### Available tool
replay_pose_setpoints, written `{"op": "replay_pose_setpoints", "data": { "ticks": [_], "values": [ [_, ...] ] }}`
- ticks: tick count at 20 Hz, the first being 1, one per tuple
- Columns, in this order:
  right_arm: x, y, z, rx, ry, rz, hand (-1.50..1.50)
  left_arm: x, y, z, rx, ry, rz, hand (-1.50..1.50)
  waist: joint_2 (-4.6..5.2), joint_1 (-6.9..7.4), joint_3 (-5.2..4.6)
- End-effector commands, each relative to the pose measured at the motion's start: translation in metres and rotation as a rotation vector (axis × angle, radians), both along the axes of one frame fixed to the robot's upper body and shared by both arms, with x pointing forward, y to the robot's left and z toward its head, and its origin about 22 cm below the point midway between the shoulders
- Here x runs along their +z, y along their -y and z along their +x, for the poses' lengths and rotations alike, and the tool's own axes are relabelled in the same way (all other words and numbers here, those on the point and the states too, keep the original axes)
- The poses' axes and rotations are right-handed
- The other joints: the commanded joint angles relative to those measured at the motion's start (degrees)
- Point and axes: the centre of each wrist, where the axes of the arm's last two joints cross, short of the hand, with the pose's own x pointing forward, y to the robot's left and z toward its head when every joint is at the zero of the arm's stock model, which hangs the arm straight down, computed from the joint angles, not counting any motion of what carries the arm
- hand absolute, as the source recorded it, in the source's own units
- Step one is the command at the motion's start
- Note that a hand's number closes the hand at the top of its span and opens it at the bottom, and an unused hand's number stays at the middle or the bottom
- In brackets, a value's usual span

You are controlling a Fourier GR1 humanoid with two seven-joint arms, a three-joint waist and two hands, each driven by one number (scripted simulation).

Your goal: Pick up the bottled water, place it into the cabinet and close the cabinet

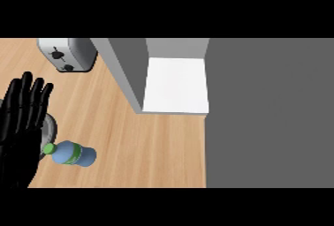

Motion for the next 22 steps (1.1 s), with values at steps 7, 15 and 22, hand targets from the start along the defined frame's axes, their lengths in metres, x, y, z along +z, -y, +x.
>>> {"op": "replay_pose_setpoints", "data": {
  "ticks": [7,15,22],
  "values": [
    [-0.028,-0.02,-0.02,0.114,-0.19,0.225,-1.5,-0.046,0.002,-0.03,-0.505,-0.324,-0.228,-1.5,0.38,-1.07,0.32],
    [-0.031,-0.015,-0.058,0.176,-0.31,0.333,-1.5,-0.042,-0.087,-0.076,-0.599,-0.47,-0.301,-1.5,-1.12,-0.69,0.3],
    [-0.038,0.003,-0.077,0.178,-0.314,0.347,-1.5,-0.029,-0.144,-0.082,-0.597,-0.469,-0.293,-1.5,-0.88,-1.2,0.4]
  ]
}}
